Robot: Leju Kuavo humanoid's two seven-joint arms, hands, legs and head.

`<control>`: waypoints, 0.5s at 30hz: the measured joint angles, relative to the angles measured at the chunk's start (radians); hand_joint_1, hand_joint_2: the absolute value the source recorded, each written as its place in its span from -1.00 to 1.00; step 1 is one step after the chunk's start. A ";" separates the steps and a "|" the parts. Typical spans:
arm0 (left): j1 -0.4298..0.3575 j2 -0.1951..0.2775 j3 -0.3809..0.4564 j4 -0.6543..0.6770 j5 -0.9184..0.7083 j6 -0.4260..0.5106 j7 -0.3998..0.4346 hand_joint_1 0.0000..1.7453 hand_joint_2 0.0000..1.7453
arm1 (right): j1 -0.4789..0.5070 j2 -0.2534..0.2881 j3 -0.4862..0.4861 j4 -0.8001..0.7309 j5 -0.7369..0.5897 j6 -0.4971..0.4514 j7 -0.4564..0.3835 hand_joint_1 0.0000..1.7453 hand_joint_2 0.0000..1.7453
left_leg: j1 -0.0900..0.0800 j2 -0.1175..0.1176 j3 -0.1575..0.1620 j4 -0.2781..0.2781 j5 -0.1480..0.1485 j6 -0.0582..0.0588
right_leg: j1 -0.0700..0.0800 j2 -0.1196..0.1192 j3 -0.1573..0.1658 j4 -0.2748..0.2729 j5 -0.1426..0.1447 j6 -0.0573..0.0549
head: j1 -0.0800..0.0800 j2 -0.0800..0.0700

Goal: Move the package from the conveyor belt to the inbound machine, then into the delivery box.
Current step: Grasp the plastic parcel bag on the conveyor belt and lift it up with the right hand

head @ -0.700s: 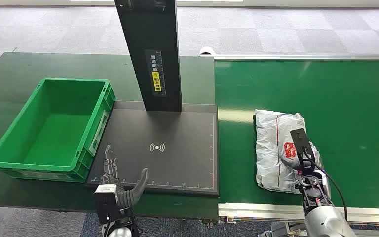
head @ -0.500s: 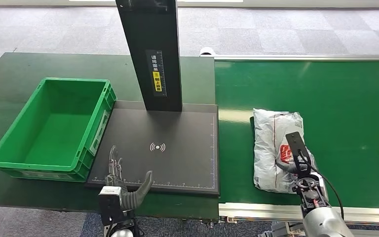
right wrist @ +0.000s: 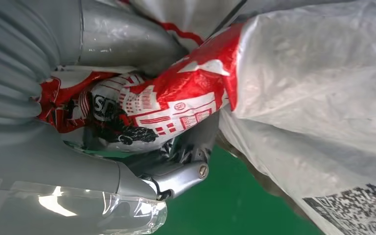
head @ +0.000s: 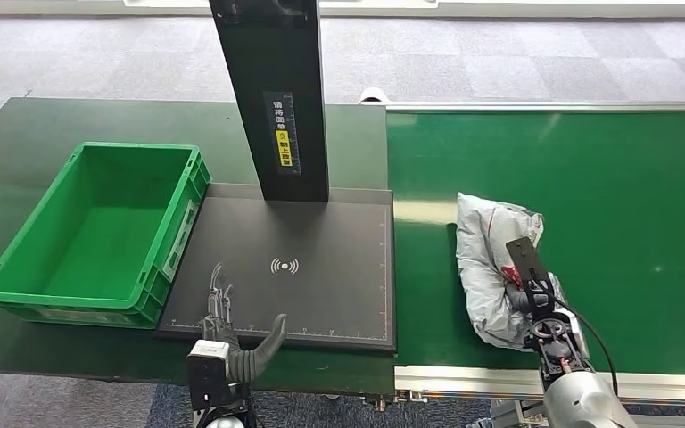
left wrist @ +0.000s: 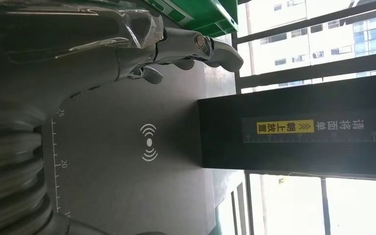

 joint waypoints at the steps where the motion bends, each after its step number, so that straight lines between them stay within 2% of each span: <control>1: 0.000 0.000 0.000 0.000 0.000 -0.007 0.000 -1.00 1.00 | -0.001 0.000 0.000 0.000 0.000 0.002 0.000 1.00 1.00 | 0.000 0.000 0.000 0.000 0.000 0.000 | 0.000 0.000 0.000 0.000 0.000 0.000 | 0.000 0.000; 5: -0.017 0.011 -0.013 -0.004 -0.042 0.002 0.000 -1.00 1.00 | -0.007 0.014 -0.009 0.000 0.009 0.010 -0.035 1.00 1.00 | 0.000 0.001 0.000 0.000 0.000 0.000 | 0.000 0.001 0.001 0.000 0.001 0.000 | 0.000 0.000; 8: -0.067 0.020 -0.031 -0.007 -0.074 0.034 0.000 -1.00 1.00 | -0.014 0.051 -0.017 0.001 0.025 -0.047 -0.108 1.00 1.00 | 0.000 0.001 -0.002 0.000 0.002 0.000 | 0.000 0.001 -0.001 0.000 0.002 -0.001 | 0.000 0.000; 10: -0.111 0.022 -0.027 -0.009 -0.073 0.034 0.000 -1.00 1.00 | -0.022 0.089 -0.020 0.000 0.031 -0.133 -0.191 1.00 1.00 | 0.000 0.000 -0.004 0.000 0.004 -0.001 | 0.000 0.001 -0.003 0.001 0.003 -0.002 | 0.000 0.000; 15: -0.232 0.039 0.024 -0.002 -0.114 0.036 0.000 -1.00 1.00 | -0.082 0.199 -0.017 -0.059 -0.003 -0.390 -0.486 1.00 1.00 | 0.001 -0.001 -0.007 0.000 0.006 -0.002 | 0.002 0.000 -0.007 0.002 0.004 -0.003 | 0.000 0.000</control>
